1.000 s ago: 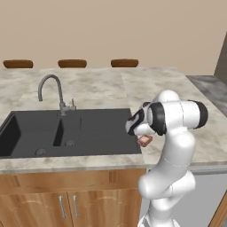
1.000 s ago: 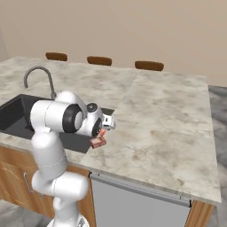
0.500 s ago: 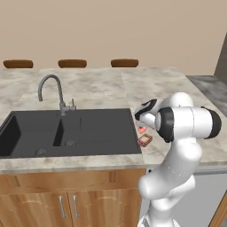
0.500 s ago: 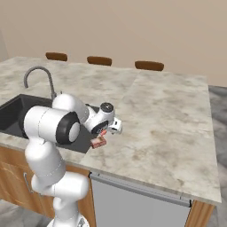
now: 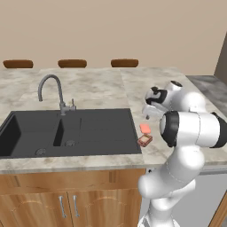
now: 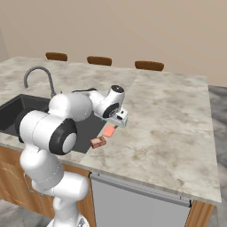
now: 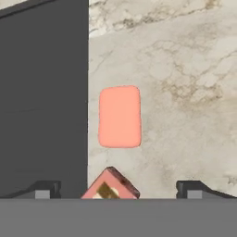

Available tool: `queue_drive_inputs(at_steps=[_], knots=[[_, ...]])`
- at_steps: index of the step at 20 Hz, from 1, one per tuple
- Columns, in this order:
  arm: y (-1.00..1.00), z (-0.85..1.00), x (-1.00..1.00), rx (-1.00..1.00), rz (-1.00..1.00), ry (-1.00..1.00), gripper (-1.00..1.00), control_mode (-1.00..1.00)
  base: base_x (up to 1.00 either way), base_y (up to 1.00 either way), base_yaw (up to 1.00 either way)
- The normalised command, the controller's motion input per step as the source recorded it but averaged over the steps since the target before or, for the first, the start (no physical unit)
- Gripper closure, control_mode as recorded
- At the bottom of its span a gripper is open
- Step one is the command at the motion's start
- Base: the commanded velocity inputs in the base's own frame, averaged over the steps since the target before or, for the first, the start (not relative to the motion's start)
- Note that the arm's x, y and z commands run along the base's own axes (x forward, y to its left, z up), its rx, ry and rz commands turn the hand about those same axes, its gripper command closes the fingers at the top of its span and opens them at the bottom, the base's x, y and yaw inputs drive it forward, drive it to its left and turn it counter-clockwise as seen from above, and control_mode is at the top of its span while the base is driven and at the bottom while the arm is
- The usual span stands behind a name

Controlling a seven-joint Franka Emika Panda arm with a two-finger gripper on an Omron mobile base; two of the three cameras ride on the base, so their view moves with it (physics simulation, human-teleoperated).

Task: Locate and retrieve the bar soap and bar soap from the cabinet. Place them next to the sink.

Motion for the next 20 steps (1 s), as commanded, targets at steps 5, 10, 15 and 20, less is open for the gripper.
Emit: queue_drive_inputs(at_steps=[5, 10, 15, 20], knots=[[0.13, 0.34, -0.61, 0.04, -0.04, 0.21, -1.0, -1.0, 0.0, 0.0, 0.0], [0.36, -0.12, -0.97, -0.02, -0.04, -0.04, -1.0, -1.0, 0.0, 0.0, 0.0], [0.42, 0.0, -0.99, -0.05, -0.01, -0.2, -1.0, -1.0, 0.0, 0.0, 0.0], [0.24, 0.02, -0.91, -0.03, -0.04, -0.29, -1.0, -1.0, 0.0, 0.0, 0.0]])
